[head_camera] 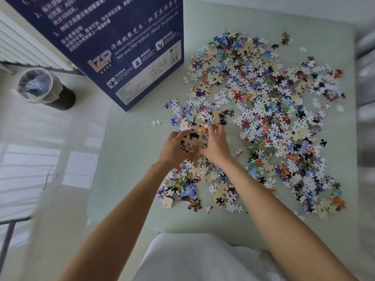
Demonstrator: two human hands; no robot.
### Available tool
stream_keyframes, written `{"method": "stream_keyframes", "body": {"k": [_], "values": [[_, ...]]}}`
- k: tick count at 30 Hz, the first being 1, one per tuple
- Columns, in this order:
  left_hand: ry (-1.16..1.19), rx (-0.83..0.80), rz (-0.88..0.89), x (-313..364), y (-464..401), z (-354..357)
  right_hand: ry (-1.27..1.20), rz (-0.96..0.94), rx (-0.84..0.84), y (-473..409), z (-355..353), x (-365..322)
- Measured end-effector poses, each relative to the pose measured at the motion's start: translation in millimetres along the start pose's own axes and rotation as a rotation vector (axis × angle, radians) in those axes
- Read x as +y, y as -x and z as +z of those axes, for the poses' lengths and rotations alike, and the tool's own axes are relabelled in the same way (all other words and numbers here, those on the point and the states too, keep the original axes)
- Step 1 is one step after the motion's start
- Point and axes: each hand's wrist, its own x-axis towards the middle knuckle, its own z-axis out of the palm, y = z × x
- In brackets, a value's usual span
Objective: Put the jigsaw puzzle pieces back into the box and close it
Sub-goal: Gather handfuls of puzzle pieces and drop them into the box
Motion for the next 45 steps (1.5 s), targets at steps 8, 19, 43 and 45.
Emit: {"method": "stream_keyframes", "body": {"k": [8, 19, 43, 45], "values": [[0.089, 0.116, 0.005, 1.4, 4.8, 2.5, 0.046, -0.044, -0.017, -4.6, -8.0, -5.7], [0.035, 0.163, -0.031, -3.7, 3.5, -7.1, -0.116, 0.015, 0.060, -3.3, -15.5, -5.3], [0.041, 0.169, -0.092, -6.2, -0.6, -20.9, -0.095, 0.145, 0.075, 12.4, -49.4, 3.2], [0.042, 0.184, -0.079, -1.3, 1.9, -26.1, -0.101, 0.112, 0.076, 15.7, -55.9, 2.2]]}}
